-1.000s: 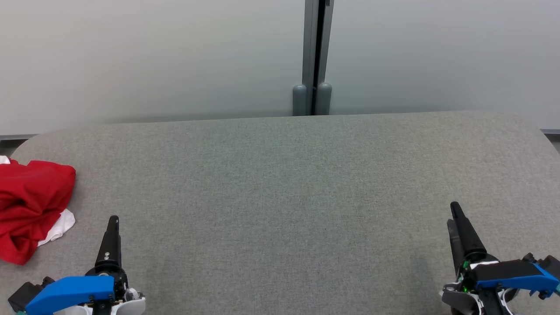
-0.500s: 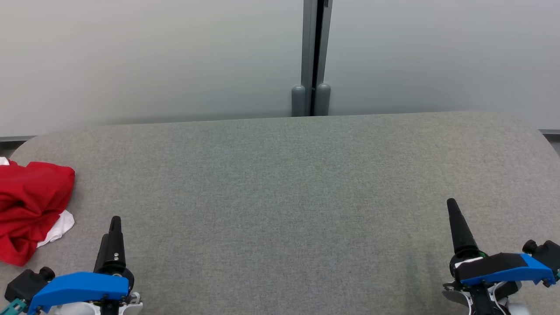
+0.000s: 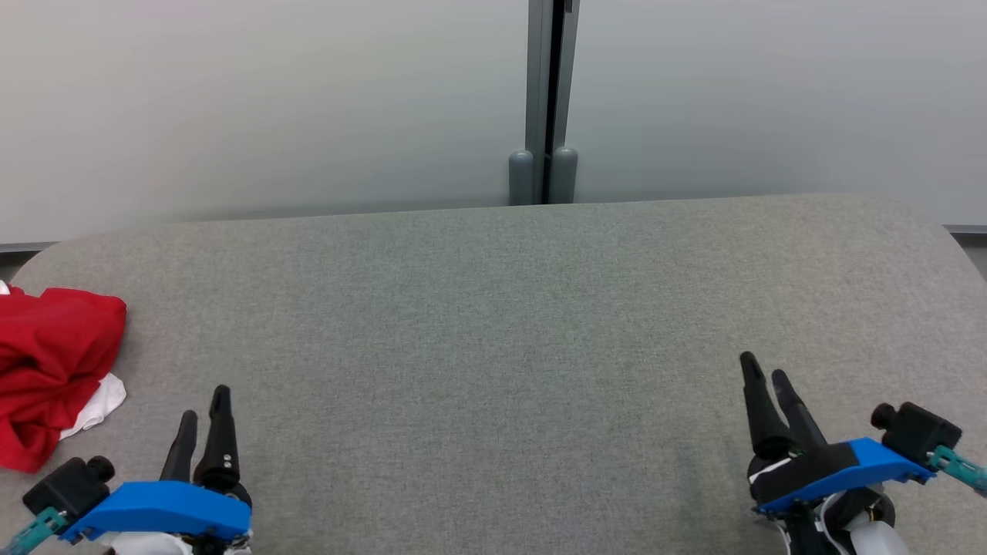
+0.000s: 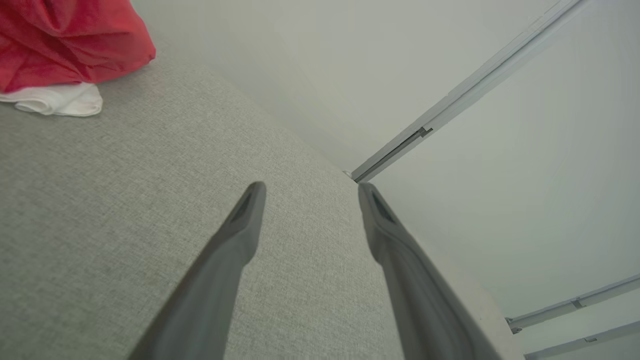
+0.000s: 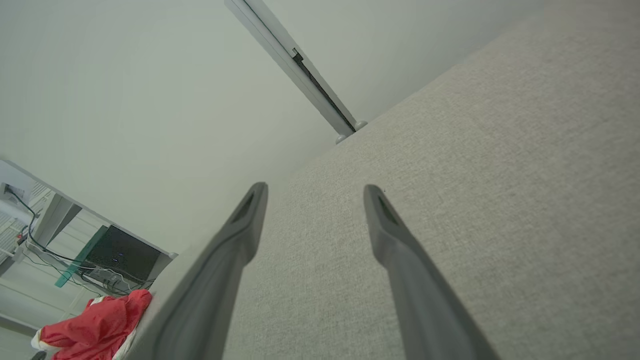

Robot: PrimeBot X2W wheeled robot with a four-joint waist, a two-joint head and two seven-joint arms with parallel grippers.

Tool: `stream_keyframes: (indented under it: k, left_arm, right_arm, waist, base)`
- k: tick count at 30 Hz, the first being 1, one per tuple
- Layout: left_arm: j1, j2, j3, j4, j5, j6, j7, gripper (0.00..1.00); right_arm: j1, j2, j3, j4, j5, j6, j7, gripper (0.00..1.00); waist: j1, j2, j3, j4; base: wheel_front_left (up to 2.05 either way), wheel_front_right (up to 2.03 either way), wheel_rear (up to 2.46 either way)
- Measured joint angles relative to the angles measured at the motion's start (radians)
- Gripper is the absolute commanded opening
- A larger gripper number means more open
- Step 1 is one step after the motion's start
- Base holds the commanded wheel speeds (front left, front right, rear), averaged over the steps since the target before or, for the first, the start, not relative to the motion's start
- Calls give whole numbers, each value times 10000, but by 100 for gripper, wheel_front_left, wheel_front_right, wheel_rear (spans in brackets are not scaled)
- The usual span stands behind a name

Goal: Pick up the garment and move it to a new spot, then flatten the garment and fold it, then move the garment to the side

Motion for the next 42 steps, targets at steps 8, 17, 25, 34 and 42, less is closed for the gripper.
stream_keyframes:
  k: [8, 17, 25, 34, 42]
  left_arm:
    - [0, 313, -593, 198, 988, -2, -238, 100]
    - [198, 215, -370, 376, 1956, -2, -508, 100]
    - [282, 209, -326, 454, 2974, -4, -715, 100]
    - [307, 207, -132, 570, 3906, -6, -941, 100]
    - [224, 259, -50, 552, 4673, -6, -1124, 100]
  right_arm:
    - [-147, -261, 625, 387, -1231, 0, -232, 100]
    - [59, -107, 167, 115, -2307, 2, -500, 100]
    - [212, -46, 270, 65, -3421, 2, -711, 100]
    - [224, -44, 362, 136, -4224, 2, -938, 100]
    - [188, -46, 221, -6, -4938, 4, -1114, 100]
  waist:
    - [0, 0, -7, -21]
    - [-1, 0, -50, -28]
    - [0, 0, -63, -52]
    - [0, 0, -92, -66]
    - [0, 0, -105, -108]
  base:
    - [0, 0, 0]
    - [0, 0, 0]
    - [0, 0, 0]
    - [0, 0, 0]
    - [0, 0, 0]
